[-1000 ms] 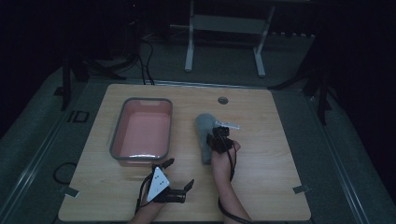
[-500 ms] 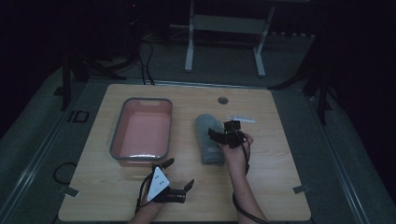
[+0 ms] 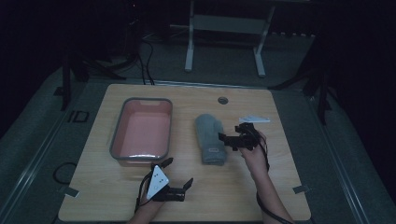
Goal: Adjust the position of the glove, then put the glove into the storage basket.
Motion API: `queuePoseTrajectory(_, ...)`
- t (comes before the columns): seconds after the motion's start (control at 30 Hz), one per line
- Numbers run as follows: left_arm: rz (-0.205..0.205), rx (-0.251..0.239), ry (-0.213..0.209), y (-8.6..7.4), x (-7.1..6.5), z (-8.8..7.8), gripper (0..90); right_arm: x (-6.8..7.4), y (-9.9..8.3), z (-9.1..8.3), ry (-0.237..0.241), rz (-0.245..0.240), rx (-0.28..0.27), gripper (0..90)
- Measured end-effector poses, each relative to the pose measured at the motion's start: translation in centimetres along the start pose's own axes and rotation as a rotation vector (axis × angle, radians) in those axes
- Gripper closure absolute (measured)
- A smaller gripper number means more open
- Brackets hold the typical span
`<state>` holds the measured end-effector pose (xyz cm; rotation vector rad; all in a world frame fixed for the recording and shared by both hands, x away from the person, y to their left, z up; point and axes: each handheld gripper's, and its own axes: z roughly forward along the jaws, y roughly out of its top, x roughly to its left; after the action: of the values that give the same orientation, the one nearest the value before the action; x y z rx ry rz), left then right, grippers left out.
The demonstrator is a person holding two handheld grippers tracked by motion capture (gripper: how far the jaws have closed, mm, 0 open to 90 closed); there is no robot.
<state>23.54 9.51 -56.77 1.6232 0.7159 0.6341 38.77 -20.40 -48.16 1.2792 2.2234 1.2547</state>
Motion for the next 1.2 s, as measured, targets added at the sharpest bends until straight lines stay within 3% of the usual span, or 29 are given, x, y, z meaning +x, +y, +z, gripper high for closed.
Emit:
queuePoseTrajectory(0.2, 0.028, 0.076, 0.022, 0.3, -0.4, 0.6, 0.8, -1.2, -1.1, -1.5, 0.021, -0.100, -0.073, 13.9)
queuePoseTrajectory(0.27, 0.021, 0.153, 0.027, 0.6, -0.7, 1.2, 0.8, -1.4, -1.3, -1.7, 0.025, -0.110, -0.079, 13.9)
queuePoseTrajectory(0.3, 0.021, 0.153, 0.027, 0.6, -0.7, 1.2, 0.8, -1.4, -1.6, -2.3, 0.018, -0.115, -0.052, 14.5)
queuePoseTrajectory(0.37, -0.014, 0.206, 0.021, 1.3, -0.9, 1.8, 0.8, -1.5, -2.0, -2.7, 0.037, -0.083, -0.047, 16.0)
queuePoseTrajectory(0.43, -0.022, 0.226, 0.010, 1.7, -1.0, 2.0, 0.8, -1.6, -2.1, -2.8, 0.053, -0.074, -0.039, 16.0)
queuePoseTrajectory(0.47, -0.028, 0.221, -0.002, 2.1, -1.0, 2.1, 0.9, -1.6, -2.5, -3.0, 0.051, -0.081, -0.033, 16.0)
queuePoseTrajectory(0.57, -0.096, 0.208, -0.055, 3.7, -0.9, 2.8, 0.8, -1.8, -2.8, -3.1, 0.045, -0.090, -0.054, 16.0)
queuePoseTrajectory(0.63, -0.111, 0.192, -0.072, 4.3, -0.8, 3.2, 0.8, -2.1, -3.0, -3.0, 0.051, -0.102, -0.060, 15.9)
queuePoseTrajectory(0.7, -0.109, 0.189, -0.066, 5.0, -0.5, 3.7, 0.8, -2.2, -3.1, -2.8, 0.057, -0.112, -0.068, 14.1)
queuePoseTrajectory(0.8, -0.153, 0.187, -0.079, 6.0, 0.4, 4.7, 0.8, -2.3, -3.0, -2.6, 0.060, -0.111, -0.048, 14.3)
queuePoseTrajectory(0.87, -0.153, 0.192, -0.071, 6.2, 0.7, 5.1, 0.8, -2.1, -2.8, -2.4, 0.049, -0.114, -0.054, 13.6)
queuePoseTrajectory(0.93, -0.138, 0.200, -0.035, 7.0, 1.0, 6.1, 0.9, -1.7, -2.7, -2.1, 0.021, -0.141, -0.039, 13.3)
queuePoseTrajectory(1.0, -0.137, 0.206, -0.026, 7.2, 1.1, 6.5, 1.0, -1.6, -2.5, -2.0, 0.035, -0.142, -0.038, 13.2)
queuePoseTrajectory(1.03, -0.138, 0.219, -0.023, 7.4, 1.1, 7.0, 3.2, -1.5, -2.2, -1.5, 0.073, -0.120, -0.017, 13.0)
queuePoseTrajectory(1.07, -0.139, 0.238, 0.000, 7.6, 1.1, 7.9, 4.6, -1.5, -2.0, -1.2, 0.080, -0.097, -0.011, 13.1)
queuePoseTrajectory(1.2, -0.158, 0.271, 0.026, 7.7, 1.1, 9.8, 6.3, -1.6, -1.3, -0.3, 0.112, -0.029, -0.013, 13.7)
